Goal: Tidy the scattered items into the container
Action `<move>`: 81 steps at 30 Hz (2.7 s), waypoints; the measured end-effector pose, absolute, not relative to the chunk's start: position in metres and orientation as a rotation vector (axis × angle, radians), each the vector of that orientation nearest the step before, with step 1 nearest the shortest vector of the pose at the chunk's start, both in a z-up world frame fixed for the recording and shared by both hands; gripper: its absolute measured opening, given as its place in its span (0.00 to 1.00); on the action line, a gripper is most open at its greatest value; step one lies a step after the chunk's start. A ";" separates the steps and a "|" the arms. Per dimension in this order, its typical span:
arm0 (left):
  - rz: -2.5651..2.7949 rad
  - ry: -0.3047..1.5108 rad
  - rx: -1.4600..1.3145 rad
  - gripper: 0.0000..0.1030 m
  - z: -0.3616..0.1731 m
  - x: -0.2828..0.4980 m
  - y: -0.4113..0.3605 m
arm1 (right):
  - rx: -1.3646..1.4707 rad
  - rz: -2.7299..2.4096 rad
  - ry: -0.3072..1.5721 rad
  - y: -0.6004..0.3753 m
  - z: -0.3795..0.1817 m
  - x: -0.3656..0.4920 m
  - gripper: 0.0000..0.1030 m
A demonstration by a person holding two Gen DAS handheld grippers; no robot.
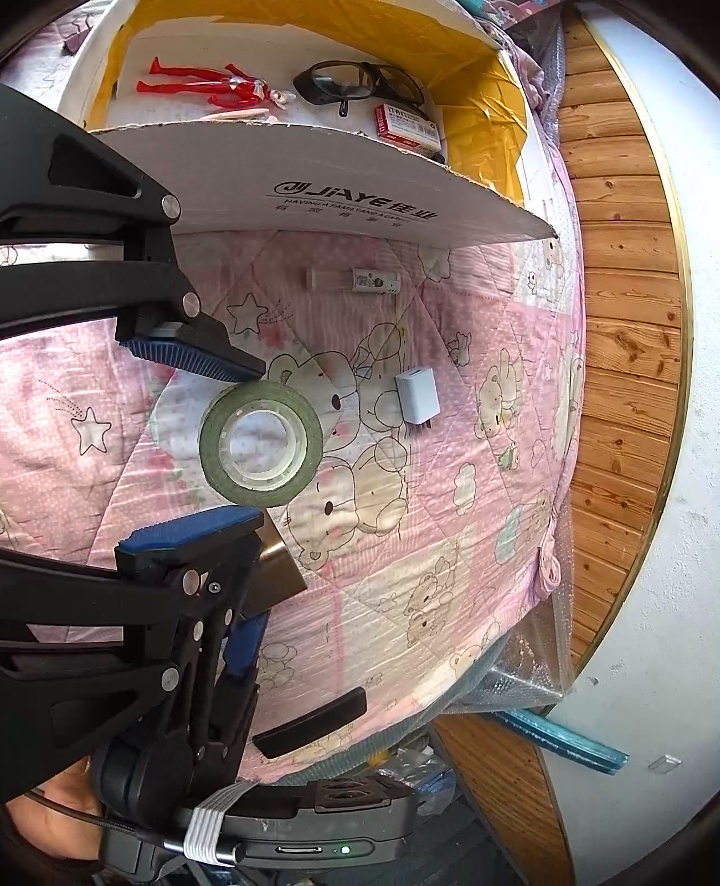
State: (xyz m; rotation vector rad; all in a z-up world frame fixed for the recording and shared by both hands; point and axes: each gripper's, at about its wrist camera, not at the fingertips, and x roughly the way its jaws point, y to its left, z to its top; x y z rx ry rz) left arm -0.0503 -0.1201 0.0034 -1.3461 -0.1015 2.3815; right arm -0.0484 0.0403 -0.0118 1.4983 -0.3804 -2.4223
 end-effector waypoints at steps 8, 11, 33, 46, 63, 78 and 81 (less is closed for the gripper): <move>2.365 -0.107 -1.312 0.46 0.011 -0.031 -0.131 | 1.502 -2.422 -0.410 0.030 -0.009 -0.027 0.53; 2.363 -0.121 -1.297 0.46 0.015 -0.026 -0.136 | 1.504 -2.428 -0.402 0.026 -0.007 -0.023 0.53; 2.400 -0.239 -1.209 0.46 0.038 -0.003 -0.194 | 1.456 -2.402 -0.359 -0.020 0.024 0.000 0.53; 2.419 -0.300 -1.177 0.46 0.049 0.005 -0.219 | 1.404 -2.376 -0.313 -0.050 0.043 0.003 0.53; 2.461 -0.383 -1.117 0.46 0.070 0.006 -0.252 | 1.333 -2.352 -0.249 -0.082 0.069 0.003 0.53; 2.530 -0.455 -1.085 0.46 0.080 0.002 -0.291 | 1.261 -2.316 -0.150 -0.119 0.092 -0.003 0.53; 2.548 -0.467 -1.083 0.46 0.081 0.000 -0.300 | 1.246 -2.306 -0.128 -0.128 0.097 -0.005 0.53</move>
